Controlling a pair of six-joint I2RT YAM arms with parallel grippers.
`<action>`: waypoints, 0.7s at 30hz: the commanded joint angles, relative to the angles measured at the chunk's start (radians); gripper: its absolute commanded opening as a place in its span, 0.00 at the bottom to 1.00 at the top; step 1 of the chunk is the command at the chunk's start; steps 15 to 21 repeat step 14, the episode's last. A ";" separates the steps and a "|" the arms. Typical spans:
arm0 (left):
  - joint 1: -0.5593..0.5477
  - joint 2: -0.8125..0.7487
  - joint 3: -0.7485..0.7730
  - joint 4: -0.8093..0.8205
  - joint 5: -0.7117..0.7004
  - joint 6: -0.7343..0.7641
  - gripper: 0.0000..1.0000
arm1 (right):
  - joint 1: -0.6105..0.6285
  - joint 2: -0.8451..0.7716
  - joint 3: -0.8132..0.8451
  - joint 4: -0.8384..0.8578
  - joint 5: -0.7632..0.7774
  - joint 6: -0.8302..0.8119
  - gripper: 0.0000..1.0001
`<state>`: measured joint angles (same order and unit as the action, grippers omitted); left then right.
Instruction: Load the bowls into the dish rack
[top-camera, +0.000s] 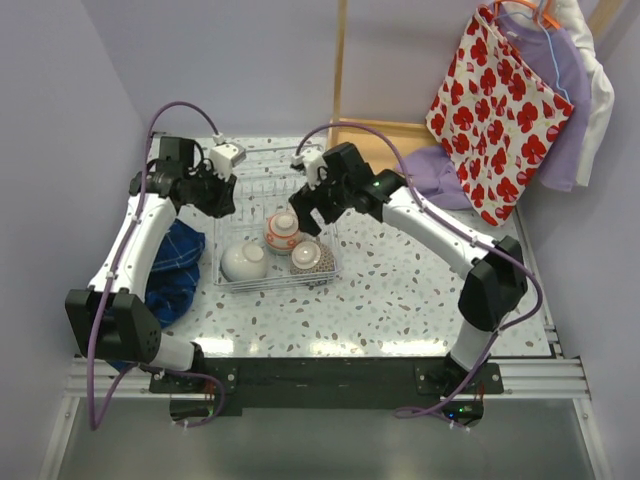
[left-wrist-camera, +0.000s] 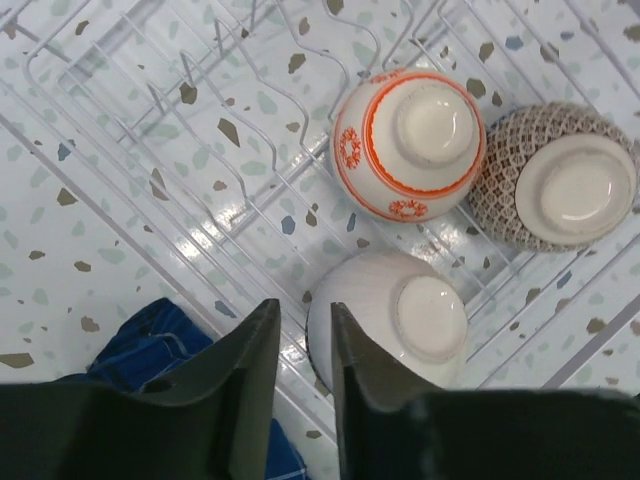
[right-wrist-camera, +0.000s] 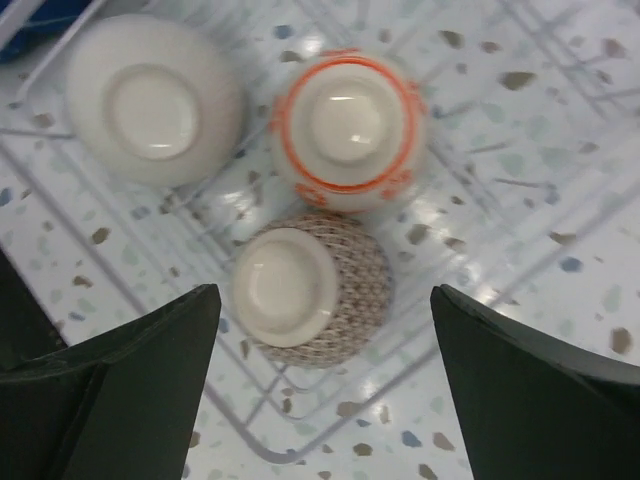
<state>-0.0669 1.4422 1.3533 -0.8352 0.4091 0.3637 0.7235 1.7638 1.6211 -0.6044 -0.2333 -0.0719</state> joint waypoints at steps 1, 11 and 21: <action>-0.001 -0.039 0.023 0.108 -0.035 -0.092 0.39 | -0.052 -0.092 0.000 0.048 0.266 0.211 0.99; 0.001 0.001 0.041 0.163 -0.062 -0.184 0.57 | -0.056 -0.184 -0.079 0.101 0.595 0.150 0.99; 0.001 0.006 0.041 0.166 -0.062 -0.186 0.59 | -0.056 -0.185 -0.085 0.098 0.618 0.142 0.99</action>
